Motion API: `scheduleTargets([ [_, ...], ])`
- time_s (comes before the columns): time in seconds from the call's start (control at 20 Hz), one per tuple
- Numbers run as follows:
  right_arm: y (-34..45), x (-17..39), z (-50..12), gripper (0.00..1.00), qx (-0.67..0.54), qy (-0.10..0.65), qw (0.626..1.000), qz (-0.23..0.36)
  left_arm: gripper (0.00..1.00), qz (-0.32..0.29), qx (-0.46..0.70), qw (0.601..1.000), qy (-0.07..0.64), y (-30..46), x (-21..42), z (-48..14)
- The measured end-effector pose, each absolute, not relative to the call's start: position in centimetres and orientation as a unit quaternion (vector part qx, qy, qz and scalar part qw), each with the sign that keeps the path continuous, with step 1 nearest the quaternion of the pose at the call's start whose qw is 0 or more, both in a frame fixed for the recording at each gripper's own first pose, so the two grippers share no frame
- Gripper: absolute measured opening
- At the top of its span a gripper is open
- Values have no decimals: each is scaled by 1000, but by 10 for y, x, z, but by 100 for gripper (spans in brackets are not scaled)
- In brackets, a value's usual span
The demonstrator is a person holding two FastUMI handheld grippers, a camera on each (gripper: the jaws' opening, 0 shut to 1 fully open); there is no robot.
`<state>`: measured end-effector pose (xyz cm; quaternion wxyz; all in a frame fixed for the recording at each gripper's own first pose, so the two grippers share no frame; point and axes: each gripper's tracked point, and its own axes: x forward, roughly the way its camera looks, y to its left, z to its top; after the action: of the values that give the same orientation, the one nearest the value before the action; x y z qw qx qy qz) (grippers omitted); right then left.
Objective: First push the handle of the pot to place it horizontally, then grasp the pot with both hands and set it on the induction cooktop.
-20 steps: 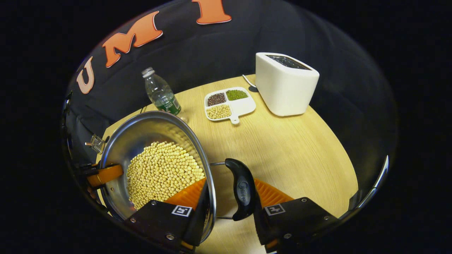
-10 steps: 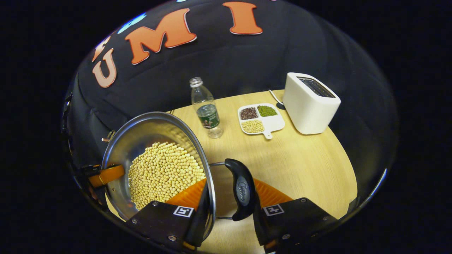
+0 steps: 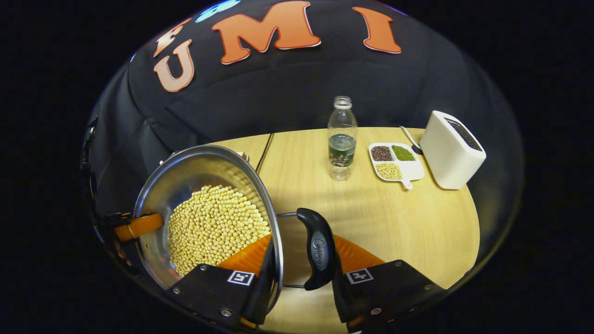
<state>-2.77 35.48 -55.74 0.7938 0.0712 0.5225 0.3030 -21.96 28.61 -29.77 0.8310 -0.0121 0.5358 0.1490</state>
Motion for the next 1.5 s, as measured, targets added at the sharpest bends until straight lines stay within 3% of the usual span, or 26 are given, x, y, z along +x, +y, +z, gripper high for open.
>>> scheduleTargets([
  [0.1, 355, -26, -557, 52, 70, 522, 791, 311, 69, 157, -10, 830, 535, 300, -224, -294],
  [0.2, 352, -23, -556, 57, 72, 523, 789, 316, 67, 163, -9, 830, 533, 313, -225, -289],
  [0.55, 353, -25, -558, 57, 61, 532, 782, 320, 67, 165, -13, 824, 542, 355, -234, -300],
  [0.6, 352, -25, -558, 52, 57, 533, 781, 321, 69, 164, -15, 822, 546, 360, -236, -305],
  [0.7, 351, -26, -558, 57, 50, 539, 777, 321, 70, 161, -17, 817, 554, 367, -238, -311],
  [1.5, 346, -36, -551, 58, 26, 586, 754, 296, 69, 126, -38, 777, 615, 379, -208, -329],
])
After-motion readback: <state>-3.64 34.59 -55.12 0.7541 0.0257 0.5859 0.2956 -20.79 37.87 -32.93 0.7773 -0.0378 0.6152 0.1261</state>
